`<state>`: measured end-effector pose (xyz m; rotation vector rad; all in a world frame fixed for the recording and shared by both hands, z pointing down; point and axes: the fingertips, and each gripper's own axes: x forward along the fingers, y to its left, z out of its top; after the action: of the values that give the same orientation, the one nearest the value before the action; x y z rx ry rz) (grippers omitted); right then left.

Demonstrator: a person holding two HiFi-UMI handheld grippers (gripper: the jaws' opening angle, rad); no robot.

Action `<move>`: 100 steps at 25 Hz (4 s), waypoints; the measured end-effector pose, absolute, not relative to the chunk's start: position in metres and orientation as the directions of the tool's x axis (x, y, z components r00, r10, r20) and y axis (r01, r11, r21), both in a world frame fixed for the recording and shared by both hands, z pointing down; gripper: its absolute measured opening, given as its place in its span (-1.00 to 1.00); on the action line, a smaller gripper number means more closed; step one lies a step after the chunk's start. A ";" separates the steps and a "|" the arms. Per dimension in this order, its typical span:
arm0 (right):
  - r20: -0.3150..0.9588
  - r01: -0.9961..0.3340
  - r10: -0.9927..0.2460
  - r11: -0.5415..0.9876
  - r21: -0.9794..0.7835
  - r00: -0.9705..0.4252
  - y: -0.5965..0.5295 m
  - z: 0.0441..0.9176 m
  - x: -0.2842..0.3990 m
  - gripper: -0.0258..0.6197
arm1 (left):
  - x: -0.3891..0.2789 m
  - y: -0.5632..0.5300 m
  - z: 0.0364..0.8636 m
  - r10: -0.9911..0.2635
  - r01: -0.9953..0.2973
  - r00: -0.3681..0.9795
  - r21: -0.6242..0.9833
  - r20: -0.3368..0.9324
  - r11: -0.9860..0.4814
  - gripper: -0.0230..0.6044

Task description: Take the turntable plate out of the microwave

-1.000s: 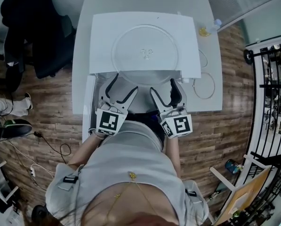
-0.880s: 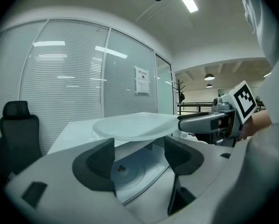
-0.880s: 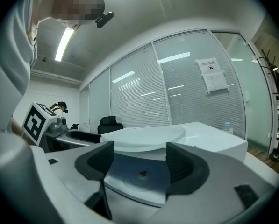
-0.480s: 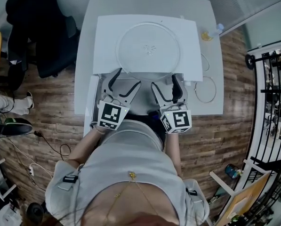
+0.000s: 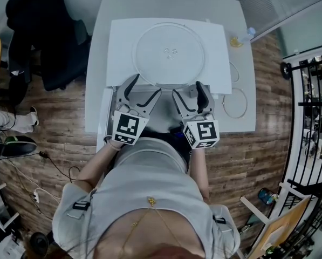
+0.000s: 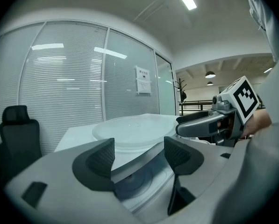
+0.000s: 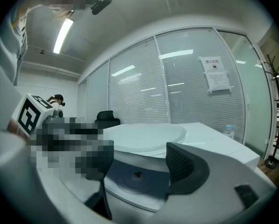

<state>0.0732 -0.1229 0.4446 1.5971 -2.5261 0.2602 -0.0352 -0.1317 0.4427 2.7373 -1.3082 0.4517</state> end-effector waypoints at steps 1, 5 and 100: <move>0.213 -0.905 -0.880 0.420 -0.068 -0.425 -0.124 0.445 0.073 0.11 | -0.035 -0.133 0.443 -0.750 -0.773 0.593 -0.054 0.294 -0.632 0.13; 0.221 -0.907 -0.880 0.416 -0.066 -0.420 -0.129 0.446 0.073 0.11 | -0.034 -0.138 0.443 -0.749 -0.774 0.591 -0.052 0.301 -0.632 0.13; 0.140 -0.852 -0.845 0.524 0.026 -0.516 -0.086 0.399 0.037 -0.87 | 0.018 -0.091 0.402 -0.522 -0.529 0.846 0.047 0.112 -0.847 -0.84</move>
<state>0.0375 -0.0863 0.3989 1.4693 -2.6226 0.0693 0.0181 -0.0912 0.4025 2.9449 -0.8393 0.1458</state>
